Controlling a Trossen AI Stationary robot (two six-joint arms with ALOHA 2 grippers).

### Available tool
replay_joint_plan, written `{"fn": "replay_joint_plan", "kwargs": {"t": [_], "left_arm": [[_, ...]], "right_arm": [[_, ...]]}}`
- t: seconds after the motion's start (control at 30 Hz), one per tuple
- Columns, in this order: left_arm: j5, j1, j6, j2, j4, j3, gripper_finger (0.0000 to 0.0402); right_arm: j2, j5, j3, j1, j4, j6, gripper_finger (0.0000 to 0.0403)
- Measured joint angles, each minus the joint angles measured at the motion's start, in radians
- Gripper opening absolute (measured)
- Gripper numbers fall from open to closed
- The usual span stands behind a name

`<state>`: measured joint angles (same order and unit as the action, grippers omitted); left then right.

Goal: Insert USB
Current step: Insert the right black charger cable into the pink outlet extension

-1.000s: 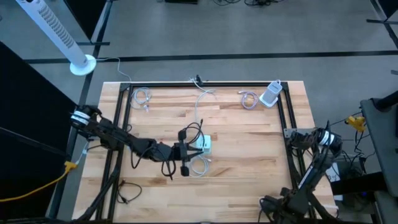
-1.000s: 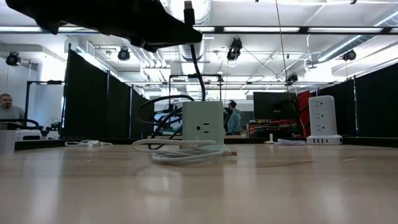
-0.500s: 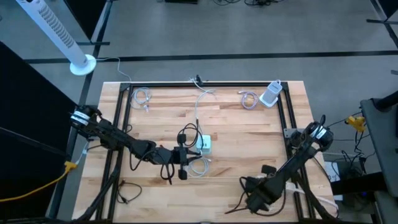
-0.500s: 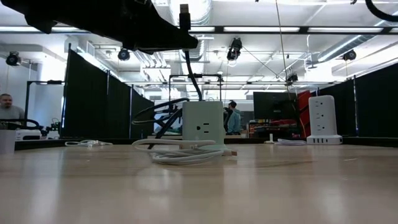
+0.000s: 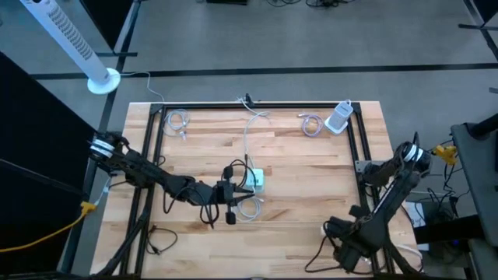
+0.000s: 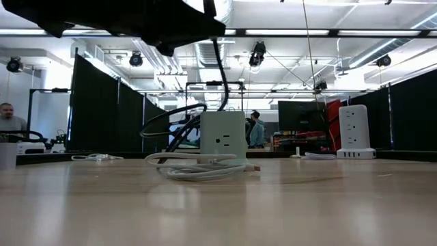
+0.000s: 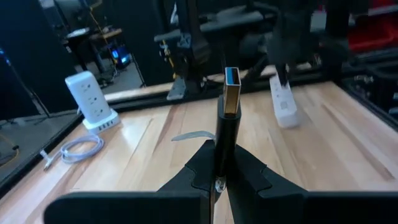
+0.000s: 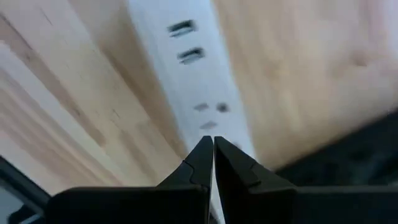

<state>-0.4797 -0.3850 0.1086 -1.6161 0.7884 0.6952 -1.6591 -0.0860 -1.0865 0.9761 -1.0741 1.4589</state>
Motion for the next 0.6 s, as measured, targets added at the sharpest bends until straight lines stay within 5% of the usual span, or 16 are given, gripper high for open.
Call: {"fn": "replay_joint_plan", "kwargs": {"t": [0.13, 0.3, 0.6], "left_arm": [[0.042, 0.009, 0.012, -0.051, 0.117, 0.000, 0.0012], [0.110, 0.023, 0.013, -0.117, 0.213, 0.024, 0.0012], [0.161, 0.070, 0.112, -0.309, 0.193, 0.219, 0.0012]], "right_arm": [[0.006, 0.002, 0.068, -0.023, 0.148, -0.019, 0.0000], [0.018, 0.004, 0.066, -0.056, 0.119, -0.084, 0.0000], [0.096, 0.243, 0.048, -0.082, 0.081, -0.192, 0.0000]]}}
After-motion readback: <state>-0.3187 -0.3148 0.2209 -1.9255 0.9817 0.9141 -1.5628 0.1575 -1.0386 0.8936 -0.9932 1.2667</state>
